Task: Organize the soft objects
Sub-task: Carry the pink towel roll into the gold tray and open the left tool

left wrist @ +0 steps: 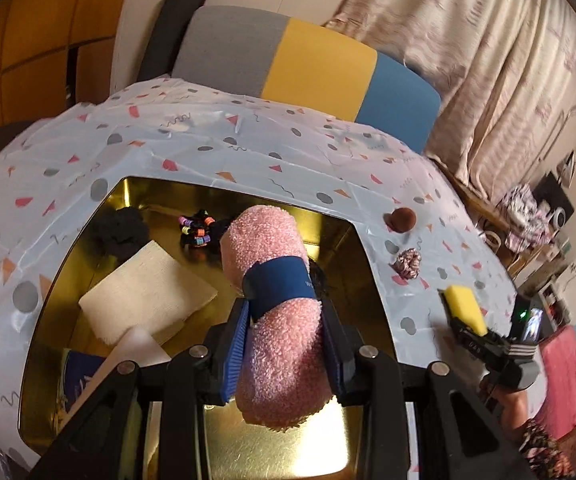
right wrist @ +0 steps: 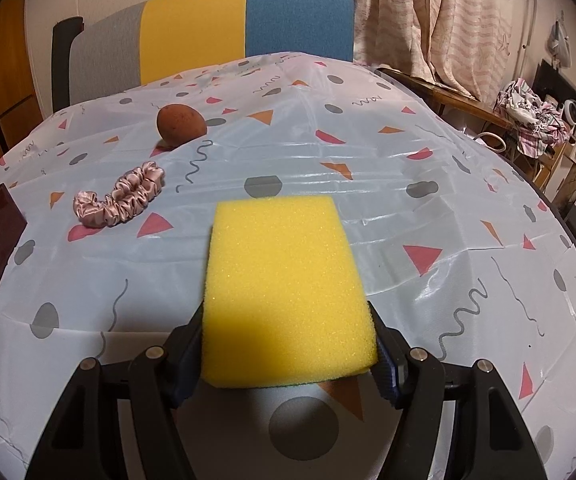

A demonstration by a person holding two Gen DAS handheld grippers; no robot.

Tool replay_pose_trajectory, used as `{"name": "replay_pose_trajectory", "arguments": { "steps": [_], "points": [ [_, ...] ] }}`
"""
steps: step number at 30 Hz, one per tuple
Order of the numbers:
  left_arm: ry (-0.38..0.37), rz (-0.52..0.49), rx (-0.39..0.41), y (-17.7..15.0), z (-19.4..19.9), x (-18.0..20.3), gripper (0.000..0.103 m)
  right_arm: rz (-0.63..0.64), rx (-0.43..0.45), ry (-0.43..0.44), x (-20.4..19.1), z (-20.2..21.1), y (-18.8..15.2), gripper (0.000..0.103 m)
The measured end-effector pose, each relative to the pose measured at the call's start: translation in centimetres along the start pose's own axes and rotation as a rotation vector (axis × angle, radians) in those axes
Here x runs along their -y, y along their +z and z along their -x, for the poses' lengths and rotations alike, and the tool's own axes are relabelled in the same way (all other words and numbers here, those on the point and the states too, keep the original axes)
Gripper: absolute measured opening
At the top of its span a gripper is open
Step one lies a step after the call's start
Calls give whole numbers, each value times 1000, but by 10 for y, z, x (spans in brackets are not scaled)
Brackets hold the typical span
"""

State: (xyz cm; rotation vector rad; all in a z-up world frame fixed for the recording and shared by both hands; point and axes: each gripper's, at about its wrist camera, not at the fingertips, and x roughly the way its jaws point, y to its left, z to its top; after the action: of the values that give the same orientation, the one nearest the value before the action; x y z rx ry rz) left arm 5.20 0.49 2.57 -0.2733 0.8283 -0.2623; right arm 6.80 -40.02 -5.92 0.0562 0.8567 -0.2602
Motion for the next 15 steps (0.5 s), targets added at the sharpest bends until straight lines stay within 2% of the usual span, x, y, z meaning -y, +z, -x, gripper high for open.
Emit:
{"name": "replay_pose_trajectory", "arguments": {
  "steps": [7,12,15],
  "points": [
    [-93,-34,-15,-2,-3,25,34,13,2,-15,-2,1,0,70],
    [-88,-38,-59,8,-30,48,34,16,3,-19,-3,1,0,70],
    [-71,-75,-88,8,-52,61,34,16,3,-19,-3,1,0,70]
  ]
}}
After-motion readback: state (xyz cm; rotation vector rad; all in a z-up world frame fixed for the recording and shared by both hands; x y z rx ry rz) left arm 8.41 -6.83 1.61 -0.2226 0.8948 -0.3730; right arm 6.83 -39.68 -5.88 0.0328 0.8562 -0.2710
